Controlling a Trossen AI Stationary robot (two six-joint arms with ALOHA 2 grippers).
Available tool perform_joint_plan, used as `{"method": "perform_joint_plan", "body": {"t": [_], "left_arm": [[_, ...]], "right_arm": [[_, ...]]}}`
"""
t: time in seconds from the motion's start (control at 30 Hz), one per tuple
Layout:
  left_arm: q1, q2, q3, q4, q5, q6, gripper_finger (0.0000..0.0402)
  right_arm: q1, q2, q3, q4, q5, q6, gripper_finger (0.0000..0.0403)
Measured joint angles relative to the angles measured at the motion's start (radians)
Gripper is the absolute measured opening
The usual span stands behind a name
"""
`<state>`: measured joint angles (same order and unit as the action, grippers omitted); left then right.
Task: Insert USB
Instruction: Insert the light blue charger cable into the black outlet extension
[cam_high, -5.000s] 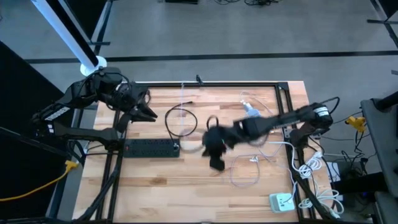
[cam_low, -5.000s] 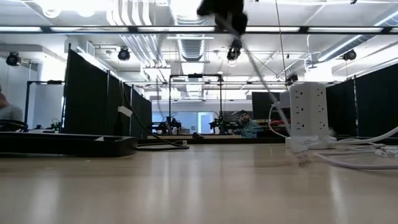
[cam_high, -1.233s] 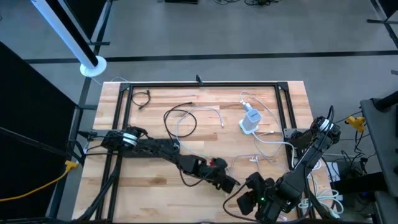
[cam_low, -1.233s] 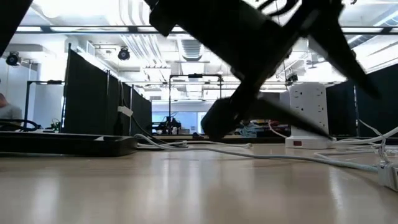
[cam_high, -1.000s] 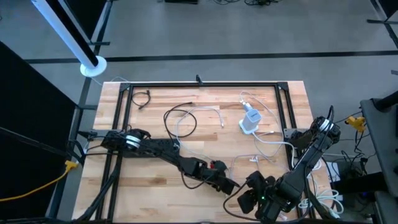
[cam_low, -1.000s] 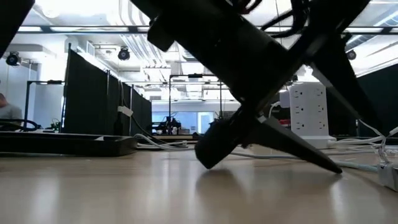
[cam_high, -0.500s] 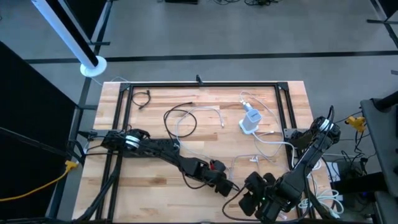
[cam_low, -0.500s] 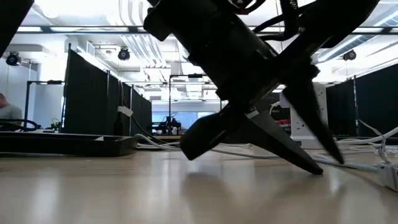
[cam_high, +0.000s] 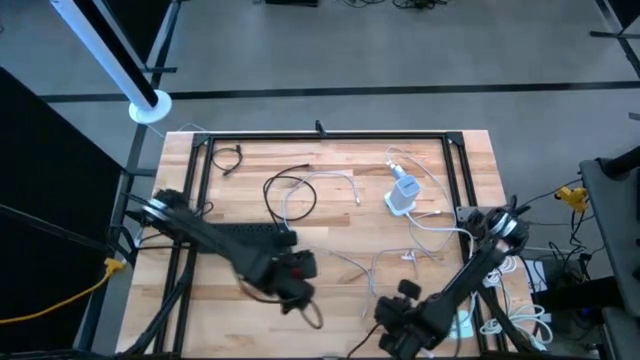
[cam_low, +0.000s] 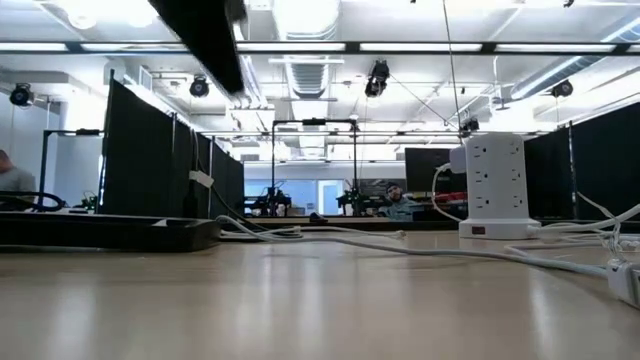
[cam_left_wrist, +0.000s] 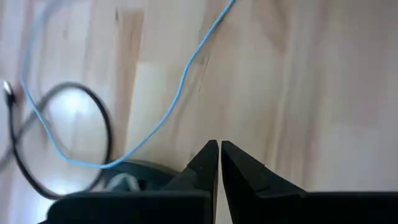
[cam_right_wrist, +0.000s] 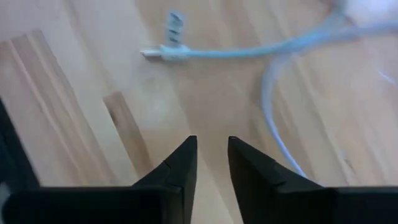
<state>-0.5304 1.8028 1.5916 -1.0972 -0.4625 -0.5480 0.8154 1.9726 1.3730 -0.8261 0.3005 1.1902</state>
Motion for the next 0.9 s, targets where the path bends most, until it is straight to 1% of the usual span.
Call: {"method": "perform_joint_plan", "body": {"t": [0.17, 0.23, 0.27, 0.33, 0.4, 0.43, 0.47, 0.53, 0.6, 0.63, 0.7, 0.73, 0.83, 0.9], "left_arm": [[-0.06, -0.119, -0.066, -0.003, 0.001, 0.003, 0.0006], [-0.074, -0.163, -0.092, -0.009, 0.002, -0.016, 0.0006], [-0.08, -0.184, -0.106, -0.01, 0.001, -0.031, 0.0006], [-0.085, -0.213, -0.14, -0.008, 0.001, -0.089, 0.0006], [-0.085, -0.232, -0.181, -0.005, 0.005, -0.139, 0.0006], [-0.085, -0.239, -0.199, 0.006, 0.005, -0.146, 0.0006], [-0.084, -0.25, -0.221, 0.029, 0.005, -0.148, 0.0006], [-0.082, -0.257, -0.265, 0.097, 0.005, -0.149, 0.0006], [-0.074, -0.252, -0.316, 0.219, 0.024, -0.142, 0.0006], [-0.068, -0.25, -0.342, 0.292, 0.051, -0.129, 0.0006], [-0.046, -0.237, -0.388, 0.443, 0.116, -0.101, 0.0006], [-0.036, -0.225, -0.402, 0.511, 0.128, -0.09, 0.0006], [-0.001, -0.167, -0.415, 0.623, 0.137, -0.014, 0.0014], [0.026, -0.125, -0.404, 0.708, 0.165, 0.063, 0.003]], "right_arm": [[-0.095, 0.058, 0.001, 0.082, -0.066, -0.128, 0.0018], [-0.142, 0.068, 0.003, 0.131, -0.069, -0.194, 0.0006], [-0.168, 0.069, 0.0, 0.152, -0.1, -0.226, 0.0003], [-0.215, 0.068, 0.005, 0.199, -0.13, -0.282, 0.0002], [-0.257, 0.069, 0.026, 0.244, -0.13, -0.342, 0.0003], [-0.271, 0.066, 0.039, 0.25, -0.099, -0.374, 0.0003], [-0.28, 0.051, 0.048, 0.25, -0.094, -0.396, 0.0002], [-0.282, 0.016, 0.064, 0.248, -0.074, -0.423, 0.0001], [-0.266, -0.02, 0.066, 0.237, -0.077, -0.423, 0.0001], [-0.252, -0.039, 0.065, 0.217, -0.083, -0.408, 0.0002], [-0.225, -0.076, 0.063, 0.173, -0.089, -0.362, 0.0002], [-0.21, -0.097, 0.064, 0.151, -0.085, -0.334, 0.0002], [-0.157, -0.155, 0.064, 0.095, -0.068, -0.241, 0.0002], [-0.117, -0.182, 0.064, 0.058, -0.062, -0.175, 0.0002]]}}
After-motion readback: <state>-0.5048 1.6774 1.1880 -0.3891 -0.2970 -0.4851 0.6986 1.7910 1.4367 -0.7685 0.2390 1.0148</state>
